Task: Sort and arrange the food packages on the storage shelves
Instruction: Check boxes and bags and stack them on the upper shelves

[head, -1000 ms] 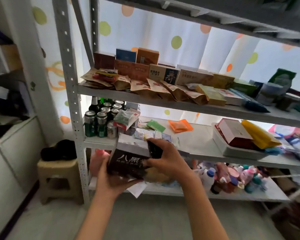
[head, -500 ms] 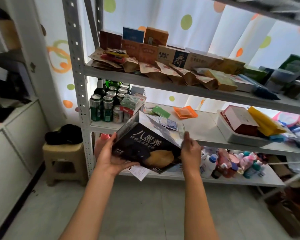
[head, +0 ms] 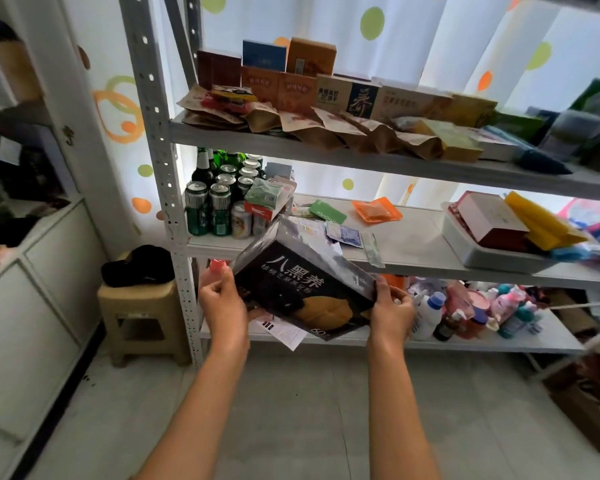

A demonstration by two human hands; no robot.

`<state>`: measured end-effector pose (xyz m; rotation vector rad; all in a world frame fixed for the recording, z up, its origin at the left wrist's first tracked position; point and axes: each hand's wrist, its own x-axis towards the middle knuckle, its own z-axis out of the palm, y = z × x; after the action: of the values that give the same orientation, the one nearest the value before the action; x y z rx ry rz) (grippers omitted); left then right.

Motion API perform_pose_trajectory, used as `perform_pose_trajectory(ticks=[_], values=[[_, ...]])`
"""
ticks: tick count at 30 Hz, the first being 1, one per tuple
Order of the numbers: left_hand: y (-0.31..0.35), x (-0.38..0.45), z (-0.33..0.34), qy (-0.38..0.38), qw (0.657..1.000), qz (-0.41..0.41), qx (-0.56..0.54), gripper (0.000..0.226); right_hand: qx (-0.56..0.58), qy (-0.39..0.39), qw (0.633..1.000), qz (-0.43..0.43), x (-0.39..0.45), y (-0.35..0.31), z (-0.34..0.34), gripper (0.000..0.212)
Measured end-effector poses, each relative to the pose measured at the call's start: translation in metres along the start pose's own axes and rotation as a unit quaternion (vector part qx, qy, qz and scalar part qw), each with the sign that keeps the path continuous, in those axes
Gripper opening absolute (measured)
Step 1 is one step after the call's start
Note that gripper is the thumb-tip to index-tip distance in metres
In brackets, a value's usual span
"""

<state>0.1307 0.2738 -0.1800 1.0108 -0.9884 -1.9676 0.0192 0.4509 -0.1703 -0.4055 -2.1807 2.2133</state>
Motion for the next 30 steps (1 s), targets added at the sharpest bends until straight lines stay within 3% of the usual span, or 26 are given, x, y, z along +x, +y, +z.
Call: perform_pose_trajectory(ticks=[5, 9, 15, 21, 30], values=[[-0.006, -0.007, 0.002, 0.052, 0.995, -0.026, -0.077, 0.031, 0.002, -0.002, 0.999, -0.035, 0.000, 0.002, -0.005, 0.029], [-0.010, -0.011, -0.001, 0.065, 0.992, -0.037, -0.102, 0.029, 0.026, -0.005, 0.999, -0.026, 0.000, 0.002, -0.007, 0.032], [-0.002, -0.013, -0.003, 0.032, 0.991, -0.057, -0.120, 0.018, 0.128, -0.019, 0.992, 0.015, 0.002, 0.001, -0.015, 0.029], [-0.009, -0.018, 0.003, -0.004, 0.992, -0.003, -0.128, 0.012, 0.167, -0.031, 0.981, 0.090, 0.006, 0.000, -0.019, 0.064], [-0.002, -0.018, 0.007, -0.071, 0.989, 0.022, -0.130, 0.011, 0.221, -0.056, 0.958, 0.175, 0.010, -0.010, -0.028, 0.049]])
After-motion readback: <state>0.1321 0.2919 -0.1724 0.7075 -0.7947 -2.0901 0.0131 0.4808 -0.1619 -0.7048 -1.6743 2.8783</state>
